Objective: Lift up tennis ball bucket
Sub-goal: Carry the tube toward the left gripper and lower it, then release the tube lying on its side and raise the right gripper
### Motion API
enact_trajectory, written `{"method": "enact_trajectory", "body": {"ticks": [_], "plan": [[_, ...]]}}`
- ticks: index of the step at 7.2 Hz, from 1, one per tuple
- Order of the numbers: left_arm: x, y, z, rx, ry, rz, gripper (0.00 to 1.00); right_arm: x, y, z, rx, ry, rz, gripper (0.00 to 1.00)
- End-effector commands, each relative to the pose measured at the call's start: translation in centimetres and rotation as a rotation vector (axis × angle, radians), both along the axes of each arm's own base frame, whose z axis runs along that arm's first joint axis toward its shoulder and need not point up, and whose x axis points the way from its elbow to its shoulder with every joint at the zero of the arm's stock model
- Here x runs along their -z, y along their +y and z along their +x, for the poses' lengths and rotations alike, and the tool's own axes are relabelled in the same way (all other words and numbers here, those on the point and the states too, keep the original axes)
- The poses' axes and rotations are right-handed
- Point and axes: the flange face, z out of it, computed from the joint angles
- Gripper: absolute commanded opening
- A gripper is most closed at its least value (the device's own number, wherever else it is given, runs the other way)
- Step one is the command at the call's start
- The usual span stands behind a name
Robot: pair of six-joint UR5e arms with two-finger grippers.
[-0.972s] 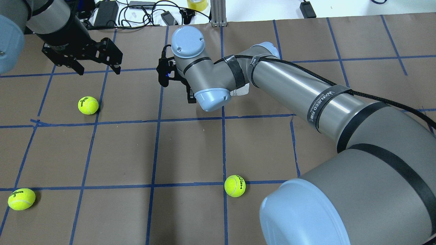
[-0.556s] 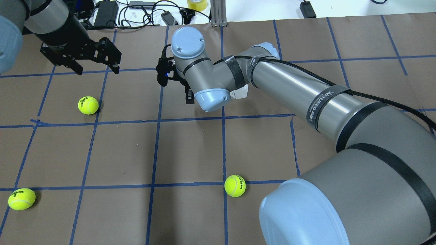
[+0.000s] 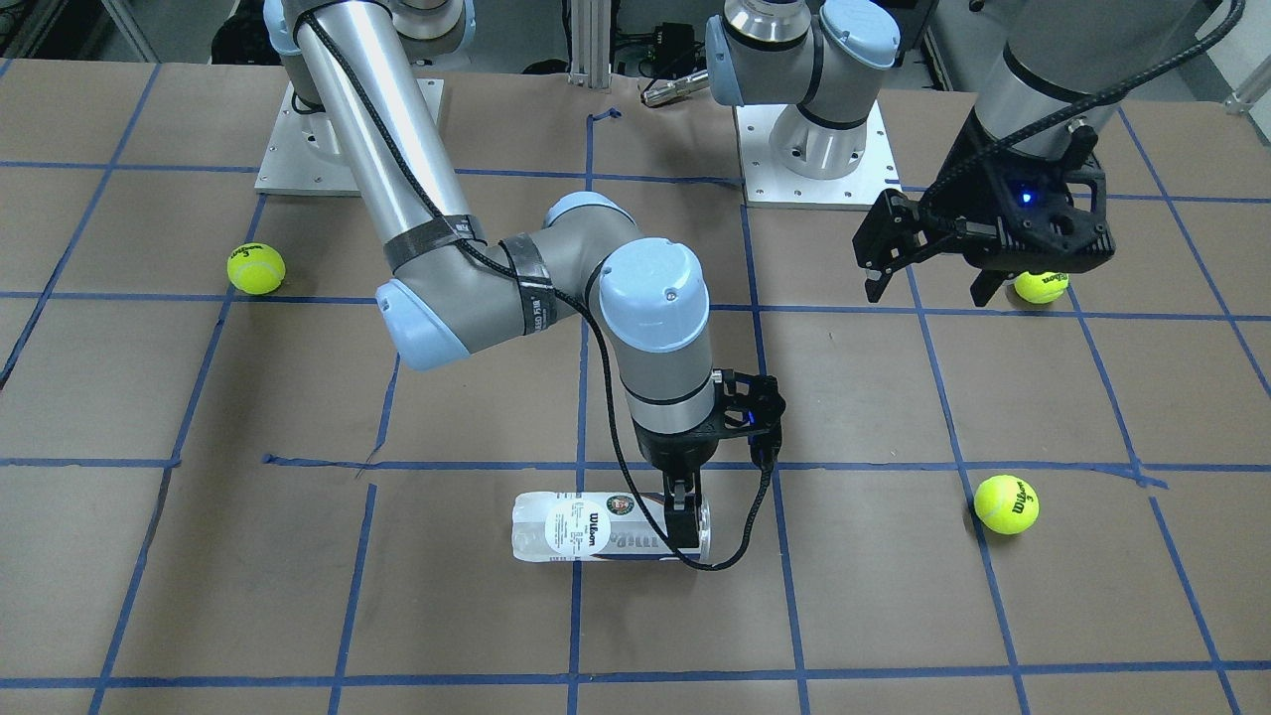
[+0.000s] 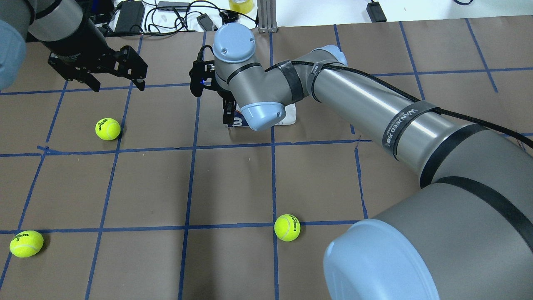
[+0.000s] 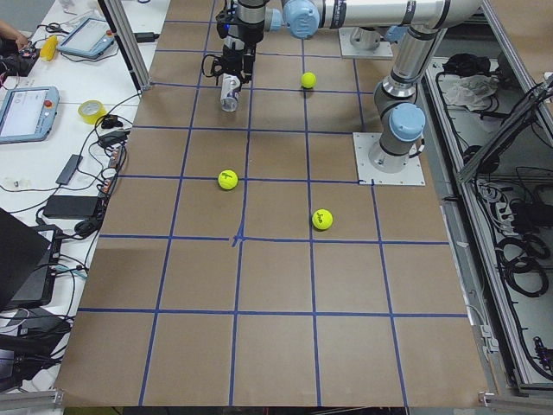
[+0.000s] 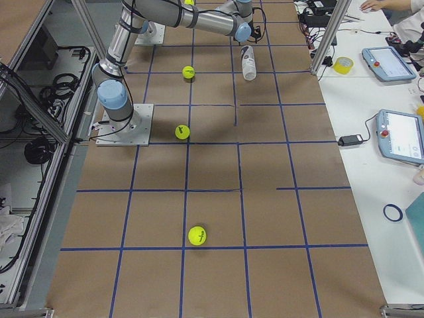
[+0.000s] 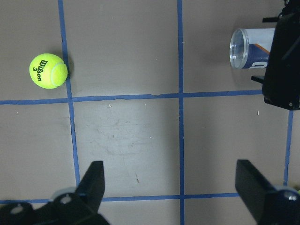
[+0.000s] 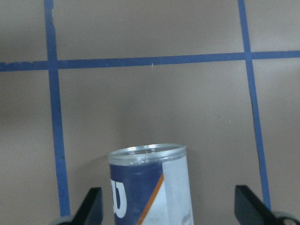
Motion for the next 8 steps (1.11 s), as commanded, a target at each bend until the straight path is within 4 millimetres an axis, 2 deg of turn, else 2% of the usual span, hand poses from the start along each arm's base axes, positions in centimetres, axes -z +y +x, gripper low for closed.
{"method": "enact_trajectory", "body": {"ticks": [1,2,3,4,5,6,7,8], "plan": [[0.0,0.0,0.0,0.000,0.000,0.001,1.00,-5.2,-2.2,-6.4,0.109,-0.018,-0.011,0.98],[0.0,0.0,0.0,0.000,0.000,0.002,1.00,-7.8,-3.4,-12.1,0.228,-0.010,0.057,0.98],[0.1,0.1,0.0,0.000,-0.001,0.007,1.00,-12.1,-3.1,-16.8,0.299,-0.039,0.088,0.98],[0.2,0.2,0.0,0.000,0.000,0.018,1.00,-16.1,-1.7,-21.3,0.438,-0.050,0.139,1.00],[0.2,0.0,0.4,-0.006,0.000,0.018,1.00,-19.2,-0.7,-26.8,0.692,-0.075,0.197,1.00],[0.5,-0.3,2.5,-0.031,0.014,0.022,1.00,-20.9,1.3,-30.4,0.797,-0.054,0.280,1.00],[0.9,-0.5,4.3,-0.052,0.023,0.028,1.00,-23.3,3.6,-31.1,0.934,-0.032,0.288,1.00],[2.9,-1.4,4.2,-0.057,0.035,0.054,1.00,-24.0,4.5,-31.5,1.067,-0.008,0.263,1.00]]}}
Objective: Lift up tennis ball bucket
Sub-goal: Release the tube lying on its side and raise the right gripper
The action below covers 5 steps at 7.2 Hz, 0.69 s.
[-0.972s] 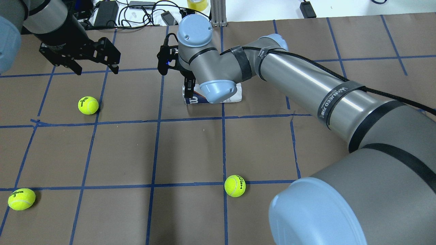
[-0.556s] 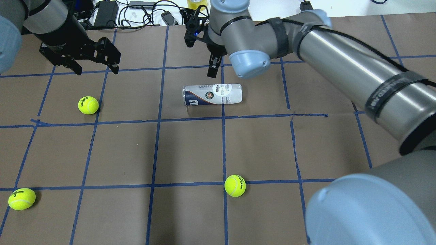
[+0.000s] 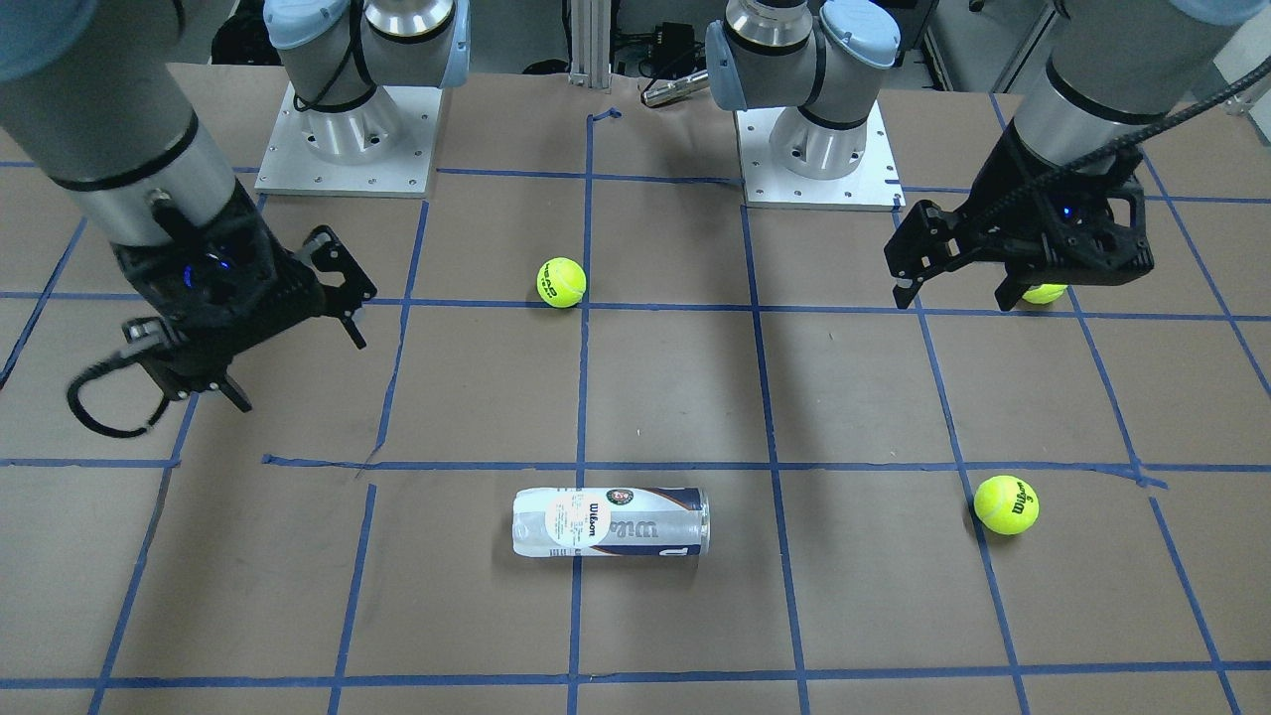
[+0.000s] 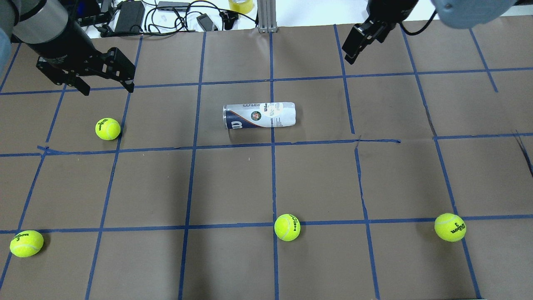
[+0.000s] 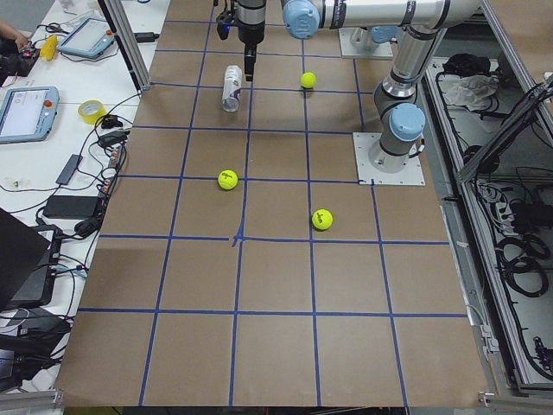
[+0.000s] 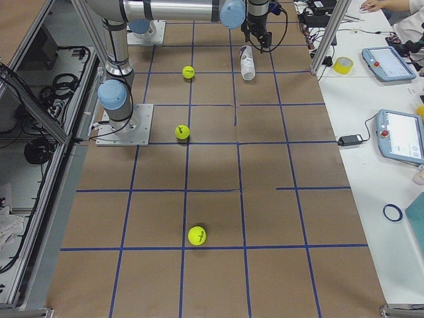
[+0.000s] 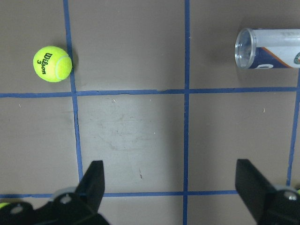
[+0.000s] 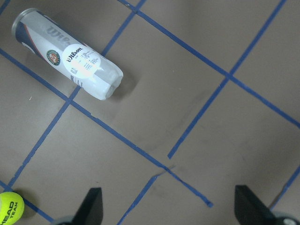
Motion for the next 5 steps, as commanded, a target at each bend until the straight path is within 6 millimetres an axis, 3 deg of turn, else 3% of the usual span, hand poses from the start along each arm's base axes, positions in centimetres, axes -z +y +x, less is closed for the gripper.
{"method": "enact_trajectory", "body": {"ticks": [1,2,3,4,5], "plan": [[3.2,-1.6,0.7,-0.019,0.022,0.010,1.00,-1.1,1.9,-1.3,0.294,0.035,0.031,1.00],[5.5,-2.8,-0.1,-0.012,0.121,-0.042,1.00,-2.6,1.9,-1.6,0.327,0.028,-0.002,1.00],[8.8,-3.7,-1.3,0.009,0.249,-0.073,1.00,-3.7,3.1,-1.8,0.373,0.047,-0.012,1.00],[11.7,-4.7,-1.7,0.008,0.307,-0.091,1.00,-6.5,5.7,-1.8,0.533,0.038,-0.048,1.00],[13.7,-5.7,-1.6,0.011,0.323,-0.083,1.00,-5.4,5.9,-1.9,0.577,0.049,-0.015,1.00]]}}
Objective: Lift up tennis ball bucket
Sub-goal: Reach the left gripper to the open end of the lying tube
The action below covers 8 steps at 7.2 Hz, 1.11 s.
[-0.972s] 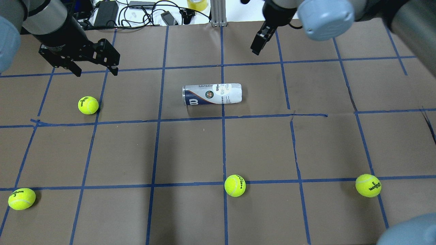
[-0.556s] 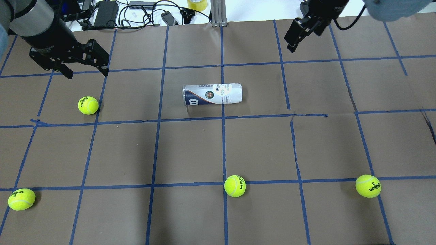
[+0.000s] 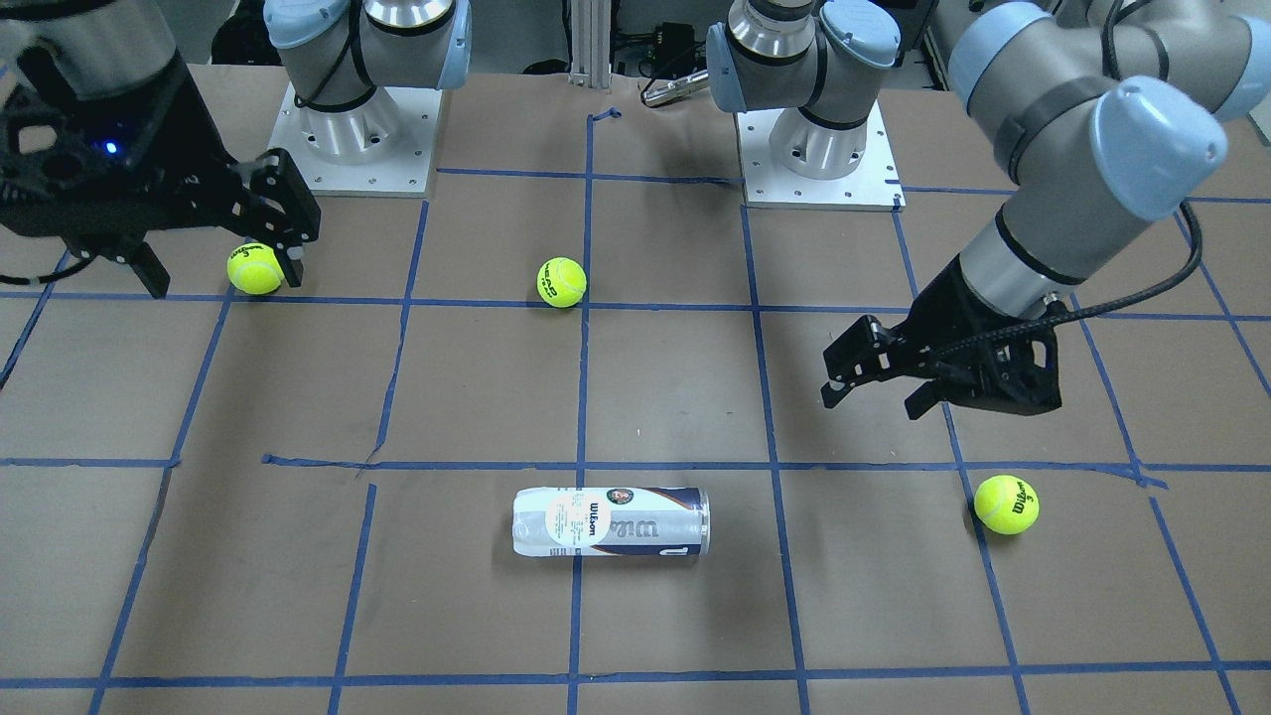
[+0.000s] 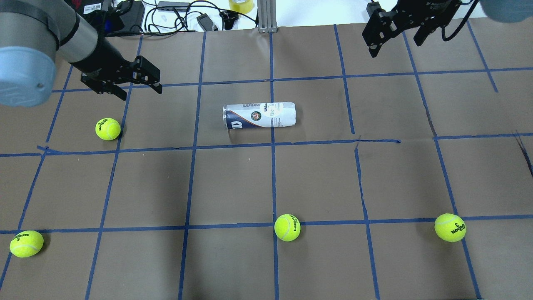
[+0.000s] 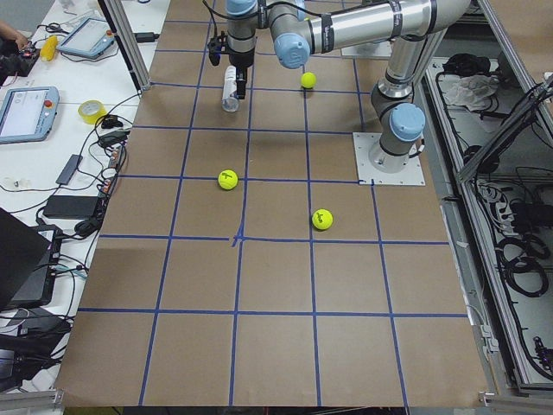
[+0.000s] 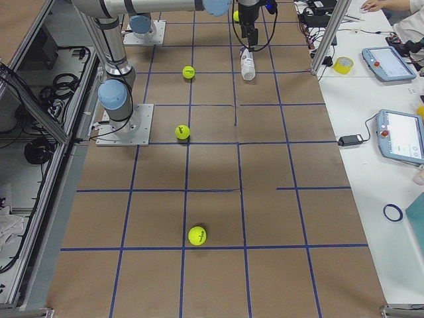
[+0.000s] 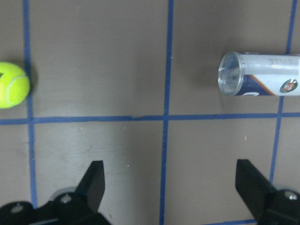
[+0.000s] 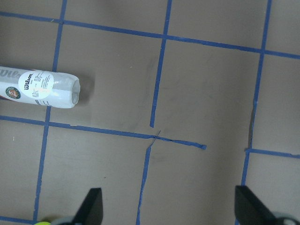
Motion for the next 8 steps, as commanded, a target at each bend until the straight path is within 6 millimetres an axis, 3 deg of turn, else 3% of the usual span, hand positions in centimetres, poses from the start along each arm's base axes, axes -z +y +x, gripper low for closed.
{"method": "enact_trajectory", "body": {"ticks": [1,4,5,6,8], "plan": [[5.0,-2.5,-0.5,-0.002,0.095,-0.019,1.00,0.4,1.2,0.0,0.102,-0.010,0.025,1.00],[10.4,-4.8,-2.4,-0.024,0.253,0.007,1.00,0.4,1.3,0.0,0.096,-0.011,0.027,1.00],[12.1,-5.1,-4.8,0.016,0.250,0.003,1.00,0.8,1.3,-0.1,0.093,0.004,0.037,1.00],[14.4,-5.7,-5.9,0.033,0.261,0.013,1.00,0.8,1.3,-0.2,0.091,0.012,0.040,1.00],[16.9,-6.0,-7.1,0.038,0.375,0.044,1.00,0.9,1.3,-0.1,0.095,0.009,0.040,1.00]]}}
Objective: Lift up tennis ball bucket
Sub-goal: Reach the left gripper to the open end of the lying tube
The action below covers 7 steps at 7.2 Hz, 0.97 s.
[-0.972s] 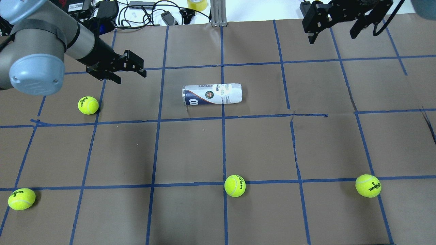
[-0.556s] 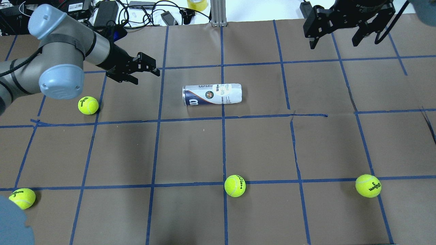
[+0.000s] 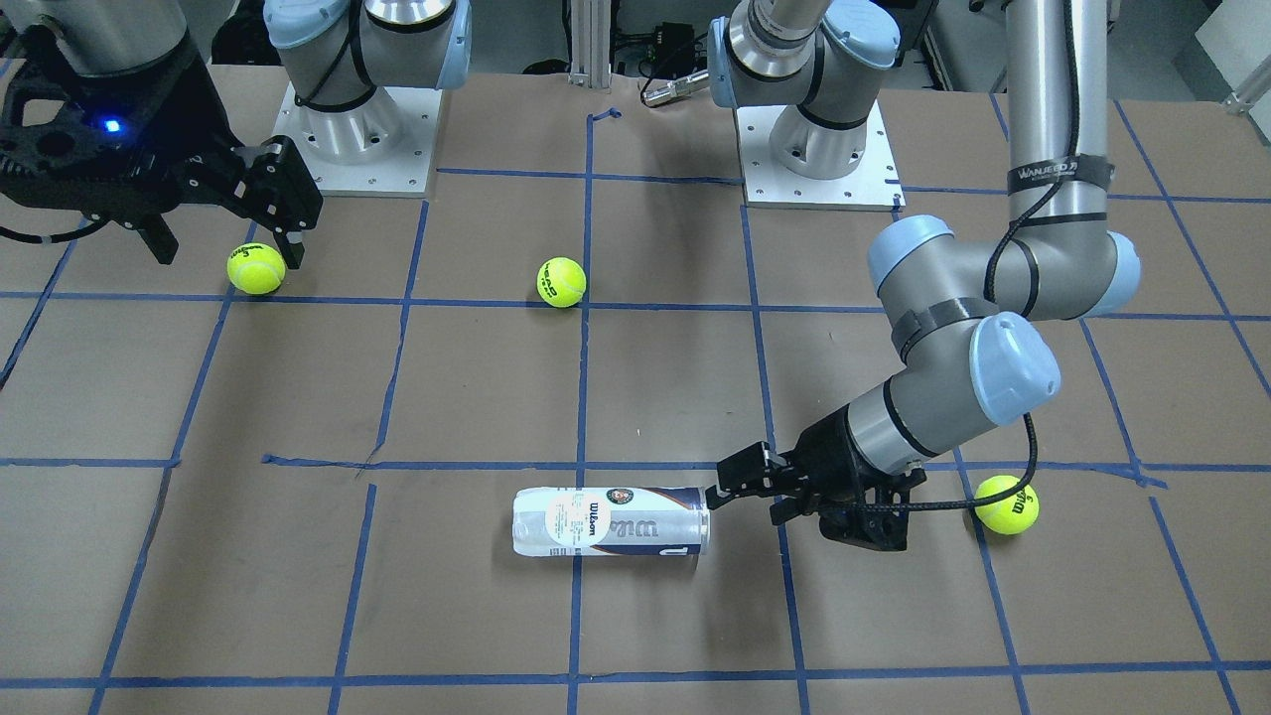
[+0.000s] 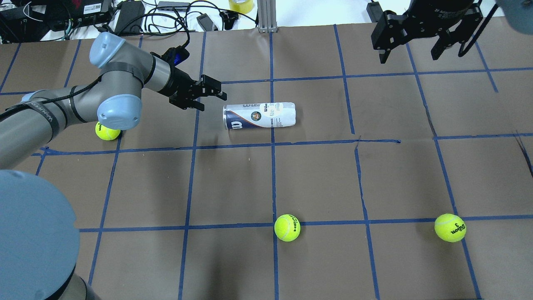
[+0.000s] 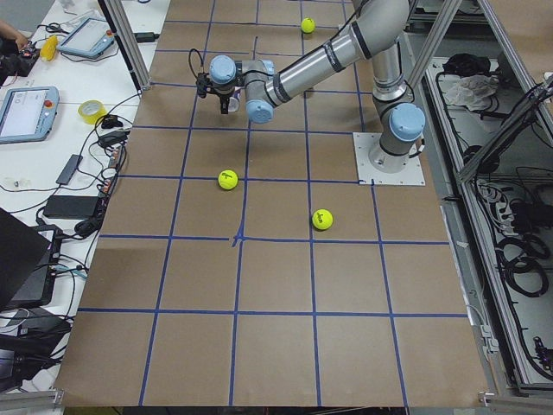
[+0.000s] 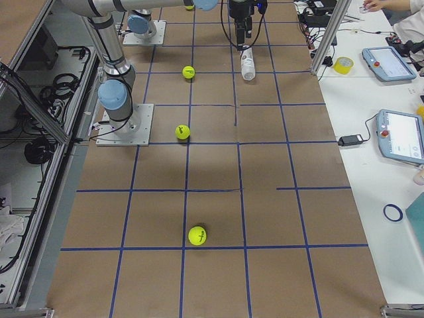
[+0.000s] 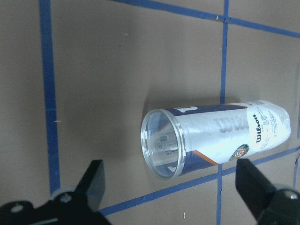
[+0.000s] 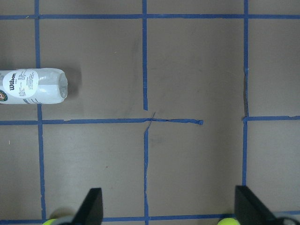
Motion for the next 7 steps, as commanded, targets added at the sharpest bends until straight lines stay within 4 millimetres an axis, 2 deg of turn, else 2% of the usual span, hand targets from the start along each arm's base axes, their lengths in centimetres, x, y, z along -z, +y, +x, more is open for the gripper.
{"method": "enact_trajectory", "body": {"ticks": [1,3,4,5,6,7], "plan": [[2.7,-0.2,-0.9,0.009,0.053,0.036,1.00,0.0,0.0,0.0,-0.003,0.004,0.002,1.00],[3.3,0.1,-2.9,0.036,0.107,0.046,0.97,0.0,0.0,0.0,0.006,0.003,-0.005,1.00],[3.4,0.1,-3.1,0.037,0.114,0.049,0.70,0.1,0.0,0.0,0.003,0.005,0.002,1.00],[3.8,0.1,-3.4,0.039,0.156,0.063,0.64,0.1,-0.1,0.0,0.000,0.004,-0.001,1.00],[4.2,0.1,-3.7,0.030,0.205,0.080,0.21,0.1,-0.1,0.0,0.000,0.004,-0.001,1.00],[4.4,0.1,-3.8,-0.013,0.218,0.123,0.00,0.2,0.0,-0.1,0.000,0.005,0.003,1.00]]}}
